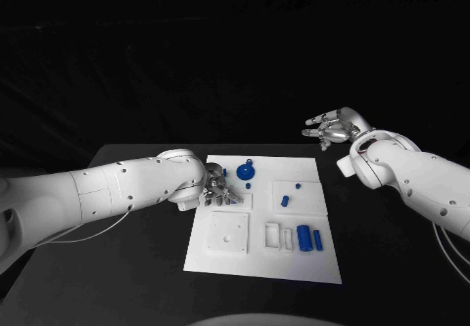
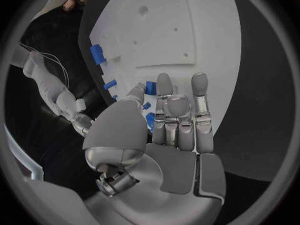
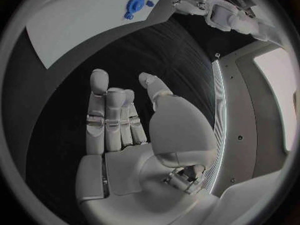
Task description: Assemble the parts on the task board
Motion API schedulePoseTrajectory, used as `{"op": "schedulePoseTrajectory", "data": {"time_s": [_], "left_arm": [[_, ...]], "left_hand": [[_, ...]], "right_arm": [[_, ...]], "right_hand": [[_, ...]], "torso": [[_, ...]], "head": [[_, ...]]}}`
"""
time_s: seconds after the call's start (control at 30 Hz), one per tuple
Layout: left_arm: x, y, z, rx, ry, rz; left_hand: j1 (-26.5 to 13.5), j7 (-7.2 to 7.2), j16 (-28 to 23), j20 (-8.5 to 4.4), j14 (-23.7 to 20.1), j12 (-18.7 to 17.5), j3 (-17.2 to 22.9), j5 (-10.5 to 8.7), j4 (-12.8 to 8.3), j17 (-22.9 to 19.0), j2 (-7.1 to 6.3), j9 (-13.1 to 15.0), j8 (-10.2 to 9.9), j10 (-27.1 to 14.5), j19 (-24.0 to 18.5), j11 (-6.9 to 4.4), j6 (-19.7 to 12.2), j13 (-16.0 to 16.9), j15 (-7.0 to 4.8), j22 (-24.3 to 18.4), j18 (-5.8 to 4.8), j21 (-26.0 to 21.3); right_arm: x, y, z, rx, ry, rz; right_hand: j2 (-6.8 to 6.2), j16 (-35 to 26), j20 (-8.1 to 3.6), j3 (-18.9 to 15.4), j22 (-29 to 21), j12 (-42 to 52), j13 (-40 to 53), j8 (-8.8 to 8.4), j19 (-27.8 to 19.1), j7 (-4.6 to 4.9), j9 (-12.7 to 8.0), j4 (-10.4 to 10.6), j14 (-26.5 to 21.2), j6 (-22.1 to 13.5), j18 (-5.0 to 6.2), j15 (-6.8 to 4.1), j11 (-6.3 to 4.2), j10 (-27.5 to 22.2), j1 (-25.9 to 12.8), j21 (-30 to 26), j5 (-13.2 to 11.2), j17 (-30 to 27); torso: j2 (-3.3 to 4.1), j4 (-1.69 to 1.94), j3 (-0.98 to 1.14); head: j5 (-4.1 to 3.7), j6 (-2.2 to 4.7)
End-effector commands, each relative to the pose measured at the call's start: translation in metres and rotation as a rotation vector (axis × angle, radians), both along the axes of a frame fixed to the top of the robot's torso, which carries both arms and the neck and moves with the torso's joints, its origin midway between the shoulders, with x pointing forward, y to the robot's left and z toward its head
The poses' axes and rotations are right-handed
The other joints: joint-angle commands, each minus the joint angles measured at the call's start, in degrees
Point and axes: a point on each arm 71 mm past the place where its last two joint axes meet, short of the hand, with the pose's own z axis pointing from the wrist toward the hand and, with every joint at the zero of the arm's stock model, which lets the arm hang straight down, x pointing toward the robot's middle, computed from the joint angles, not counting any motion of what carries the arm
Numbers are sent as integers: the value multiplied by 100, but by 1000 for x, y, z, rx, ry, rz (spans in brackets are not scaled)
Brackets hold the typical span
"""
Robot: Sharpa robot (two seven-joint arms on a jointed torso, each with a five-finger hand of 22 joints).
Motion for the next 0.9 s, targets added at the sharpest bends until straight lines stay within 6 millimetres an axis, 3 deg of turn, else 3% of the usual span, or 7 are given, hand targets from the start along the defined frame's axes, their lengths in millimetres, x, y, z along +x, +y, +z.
{"op": "schedulePoseTrajectory", "data": {"time_s": [0.03, 0.3, 0.4, 0.6, 0.8, 0.9], "left_arm": [[0, -1, -1, -8, 1, 4], [-1, -4, -1, -9, 0, -2], [-1, -4, -1, -10, 2, -3], [-1, -3, -1, -24, 2, 8], [-2, -3, -1, -40, 2, 19], [-2, -3, 0, -49, 5, 25]], "left_hand": [[92, 5, 3, -15, -23, -44, -28, 23, -96, -7, 85, 11, -19, 279, 20, 27, -63, 4, 0, 92, -62, -27], [324, -2, 3, -17, -29, -73, -45, 106, -282, -7, 254, 18, -21, 279, 17, 23, -99, 30, -2, 95, -65, -29], [412, -4, 2, -18, -30, -84, -13, 363, -359, -7, 288, 12, -21, 280, 14, 21, -119, 30, -2, 96, -66, -28], [580, 2, 2, -21, -24, -94, 127, 663, -547, -8, 371, 22, -17, 282, 15, 22, -154, 28, -4, 97, -62, -21], [649, 18, 26, -20, 3, -58, 337, 1184, -780, 21, 360, 103, -8, 287, 23, 23, -175, 24, -3, 104, -48, 7], [615, 22, 52, -16, 19, -23, 470, 1348, -906, 67, 353, 173, -7, 288, 22, 24, -173, 12, 0, 106, -35, 31]], "right_arm": [[0, 2, -1, -1, 7, 16], [-1, 2, -3, -2, 12, 17], [-1, 2, -3, -2, 14, 18], [-1, 2, -5, -2, 18, 18], [-2, 3, -7, -2, 23, 20], [-2, 3, -8, -2, 25, 20]], "right_hand": [[9, -16, -40, -20, 68, 8, -6, -5, 158, 18, -7, 7, 13, -7, 101, -35, -41, -3, -46, -27, 21, -4], [9, -16, -40, -20, 68, 8, -6, -5, 158, 18, -7, 7, 13, -7, 101, -35, -41, -3, -46, -27, 21, -4], [9, -16, -40, -20, 68, 8, -6, -5, 158, 18, -7, 7, 13, -7, 101, -35, -41, -3, -46, -27, 21, -4], [15, -11, -40, -24, 70, 11, -7, -5, 158, 16, -6, 16, 16, -10, 100, -36, -43, 3, -51, -26, 29, 2], [15, -11, -40, -24, 70, 11, -7, -5, 158, 16, -6, 16, 16, -10, 100, -36, -43, 3, -51, -26, 29, 2], [15, -11, -40, -24, 70, 11, -7, -5, 158, 16, -6, 16, 16, -10, 100, -36, -43, 3, -51, -26, 29, 2]], "torso": [[1, -1, 0], [-1, 0, -1], [-1, 0, -2], [-1, -1, -3], [-2, -2, -5], [-1, -1, -2]], "head": [[-3, -12], [-3, -12], [-7, -13], [-7, -9], [-5, -9], [-2, -9]]}}
